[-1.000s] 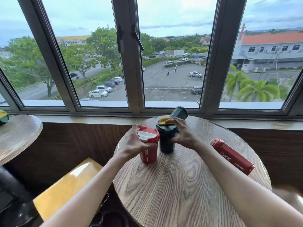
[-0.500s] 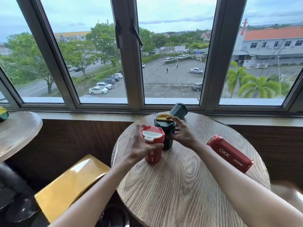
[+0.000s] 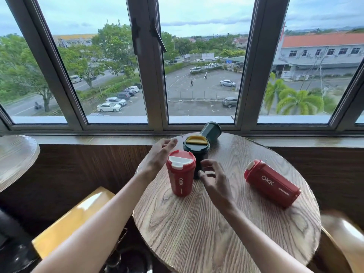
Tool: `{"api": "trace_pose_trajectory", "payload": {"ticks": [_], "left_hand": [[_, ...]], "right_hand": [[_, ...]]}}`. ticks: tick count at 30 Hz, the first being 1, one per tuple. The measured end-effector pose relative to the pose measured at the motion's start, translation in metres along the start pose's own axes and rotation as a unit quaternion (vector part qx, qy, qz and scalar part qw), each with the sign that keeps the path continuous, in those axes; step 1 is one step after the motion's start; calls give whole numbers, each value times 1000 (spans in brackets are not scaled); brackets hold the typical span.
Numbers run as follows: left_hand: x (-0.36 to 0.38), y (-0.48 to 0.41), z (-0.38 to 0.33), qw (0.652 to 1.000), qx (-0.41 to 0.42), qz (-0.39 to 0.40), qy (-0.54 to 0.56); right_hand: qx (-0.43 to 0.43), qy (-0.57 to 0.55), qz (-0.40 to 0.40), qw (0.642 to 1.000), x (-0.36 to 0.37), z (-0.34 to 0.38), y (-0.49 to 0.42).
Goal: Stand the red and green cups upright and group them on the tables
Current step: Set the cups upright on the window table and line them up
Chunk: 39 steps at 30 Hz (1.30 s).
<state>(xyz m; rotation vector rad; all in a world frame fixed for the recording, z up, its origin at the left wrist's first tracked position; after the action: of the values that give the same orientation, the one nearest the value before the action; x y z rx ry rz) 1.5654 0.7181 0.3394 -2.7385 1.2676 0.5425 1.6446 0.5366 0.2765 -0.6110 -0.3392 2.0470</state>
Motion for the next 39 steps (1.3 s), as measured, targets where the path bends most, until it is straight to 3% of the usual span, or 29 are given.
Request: {"api": "trace_pose_trajectory", "payload": {"ticks": [4,10,17,39], "left_hand": [[12,-33,-25,997,-24,63,-37],[23,-59,-29,985,-70,139,-71],[21,-63,-25,987,-63,143,-36],[17,-59,-9,994,-53,75,56]], "right_hand": [[0,-41,51,998,27,5,17],[64,7,41,997,43,3,19],[80,41,16,996,49,2,19],[87,44,88,991,9,-4,18]]}}
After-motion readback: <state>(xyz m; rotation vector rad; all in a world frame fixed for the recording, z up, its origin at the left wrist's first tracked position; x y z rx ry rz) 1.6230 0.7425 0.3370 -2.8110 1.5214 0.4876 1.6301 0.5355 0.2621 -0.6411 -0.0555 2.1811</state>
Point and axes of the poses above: each hand's wrist, its own y-axis away from the middle knuckle, its own x-axis out of the palm, z = x × y, the point moved 4 cm from there along -y, towards the middle knuckle, and after that the axes turned 5 degrees about -x, right-handed, at the moved point
